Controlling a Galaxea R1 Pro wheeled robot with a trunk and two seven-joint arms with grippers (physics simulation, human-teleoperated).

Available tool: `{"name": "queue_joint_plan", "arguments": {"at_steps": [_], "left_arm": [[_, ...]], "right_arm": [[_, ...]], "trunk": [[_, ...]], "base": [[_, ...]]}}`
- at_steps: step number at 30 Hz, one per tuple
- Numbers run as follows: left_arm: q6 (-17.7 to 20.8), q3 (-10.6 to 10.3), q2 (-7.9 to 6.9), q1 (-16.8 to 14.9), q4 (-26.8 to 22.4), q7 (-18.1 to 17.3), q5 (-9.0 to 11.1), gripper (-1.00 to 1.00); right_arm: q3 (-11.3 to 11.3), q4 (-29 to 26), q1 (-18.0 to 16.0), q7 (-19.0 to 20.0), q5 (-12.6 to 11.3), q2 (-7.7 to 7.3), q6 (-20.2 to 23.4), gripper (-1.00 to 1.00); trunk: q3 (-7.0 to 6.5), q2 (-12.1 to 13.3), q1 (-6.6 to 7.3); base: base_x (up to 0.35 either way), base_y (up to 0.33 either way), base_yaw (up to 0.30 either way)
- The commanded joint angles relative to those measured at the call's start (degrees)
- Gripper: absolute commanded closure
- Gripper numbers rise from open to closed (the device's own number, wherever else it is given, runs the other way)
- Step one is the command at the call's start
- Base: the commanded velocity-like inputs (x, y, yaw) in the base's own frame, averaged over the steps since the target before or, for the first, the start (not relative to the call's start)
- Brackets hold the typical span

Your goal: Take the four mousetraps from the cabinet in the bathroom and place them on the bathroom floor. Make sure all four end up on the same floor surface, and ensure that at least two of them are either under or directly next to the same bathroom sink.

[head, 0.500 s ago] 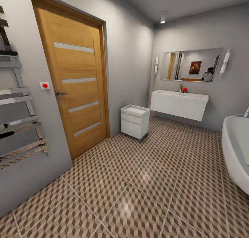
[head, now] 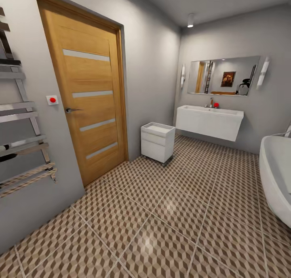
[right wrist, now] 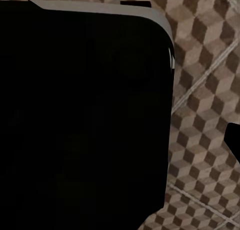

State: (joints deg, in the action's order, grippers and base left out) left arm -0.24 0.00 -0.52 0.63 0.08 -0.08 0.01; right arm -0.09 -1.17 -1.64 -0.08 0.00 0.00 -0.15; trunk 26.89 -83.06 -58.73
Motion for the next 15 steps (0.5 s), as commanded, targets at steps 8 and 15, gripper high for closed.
{"name": "queue_joint_plan", "arguments": {"at_steps": [8,15], "left_arm": [[0.0,0.0,-0.01,0.0,0.0,0.0,0.0,-1.0],[0.0,0.0,-0.01,0.0,0.0,0.0,0.0,-1.0]], "right_arm": [[0.1,-0.1,0.0,0.0,0.0,0.0,0.0,-1.0],[-0.1,-0.1,0.0,0.0,-0.1,0.0,0.0,-1.0]], "trunk": [[0.04,0.0,0.0],[0.04,0.0,0.0]], "base": [[0.0,0.0,0.0],[0.0,0.0,0.0]]}}
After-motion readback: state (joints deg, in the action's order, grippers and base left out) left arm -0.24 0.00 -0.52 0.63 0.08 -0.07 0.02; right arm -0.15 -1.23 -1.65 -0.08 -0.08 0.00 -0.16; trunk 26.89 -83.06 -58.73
